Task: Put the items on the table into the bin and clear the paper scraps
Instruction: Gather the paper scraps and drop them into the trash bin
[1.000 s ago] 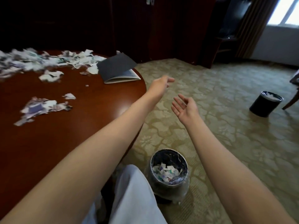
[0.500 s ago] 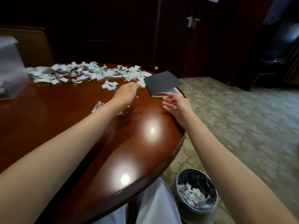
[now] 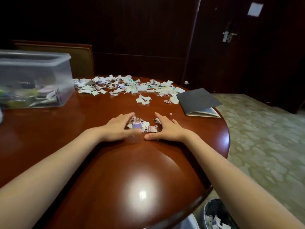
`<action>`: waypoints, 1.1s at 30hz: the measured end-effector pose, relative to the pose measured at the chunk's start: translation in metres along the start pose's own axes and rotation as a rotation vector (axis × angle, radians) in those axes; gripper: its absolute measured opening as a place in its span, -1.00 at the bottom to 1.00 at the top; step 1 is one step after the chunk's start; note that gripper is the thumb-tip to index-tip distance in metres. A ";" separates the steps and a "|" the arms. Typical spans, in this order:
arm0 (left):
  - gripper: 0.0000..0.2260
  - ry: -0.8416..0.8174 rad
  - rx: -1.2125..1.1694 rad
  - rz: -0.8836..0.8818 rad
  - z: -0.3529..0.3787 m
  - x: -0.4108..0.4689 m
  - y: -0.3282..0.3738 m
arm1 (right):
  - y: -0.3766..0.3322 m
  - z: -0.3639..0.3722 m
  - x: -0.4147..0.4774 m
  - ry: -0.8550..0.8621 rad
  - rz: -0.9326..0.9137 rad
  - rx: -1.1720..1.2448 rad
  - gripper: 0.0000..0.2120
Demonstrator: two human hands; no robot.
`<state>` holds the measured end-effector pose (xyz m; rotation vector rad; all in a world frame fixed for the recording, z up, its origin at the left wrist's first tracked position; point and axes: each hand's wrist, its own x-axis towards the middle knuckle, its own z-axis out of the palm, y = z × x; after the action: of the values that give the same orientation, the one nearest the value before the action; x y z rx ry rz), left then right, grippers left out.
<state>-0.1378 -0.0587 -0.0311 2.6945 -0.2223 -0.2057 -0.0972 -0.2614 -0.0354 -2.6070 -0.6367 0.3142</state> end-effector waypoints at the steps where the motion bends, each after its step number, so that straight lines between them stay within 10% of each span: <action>1: 0.11 -0.033 0.088 0.026 0.001 -0.004 -0.002 | -0.002 0.000 0.002 -0.007 -0.008 -0.020 -0.03; 14: -0.10 0.122 -0.014 0.025 0.007 0.035 0.005 | -0.009 0.008 0.031 0.191 -0.081 -0.070 -0.40; 21: -0.11 0.186 0.009 -0.010 0.010 0.055 0.016 | 0.009 0.001 0.053 0.291 0.301 -0.149 -0.38; 33: -0.13 0.282 -0.037 -0.027 0.011 0.106 0.008 | 0.025 -0.012 0.085 0.322 0.125 -0.051 -0.42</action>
<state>-0.0371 -0.0898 -0.0493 2.6513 -0.0955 0.1614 -0.0099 -0.2449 -0.0456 -2.6686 -0.3757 -0.0873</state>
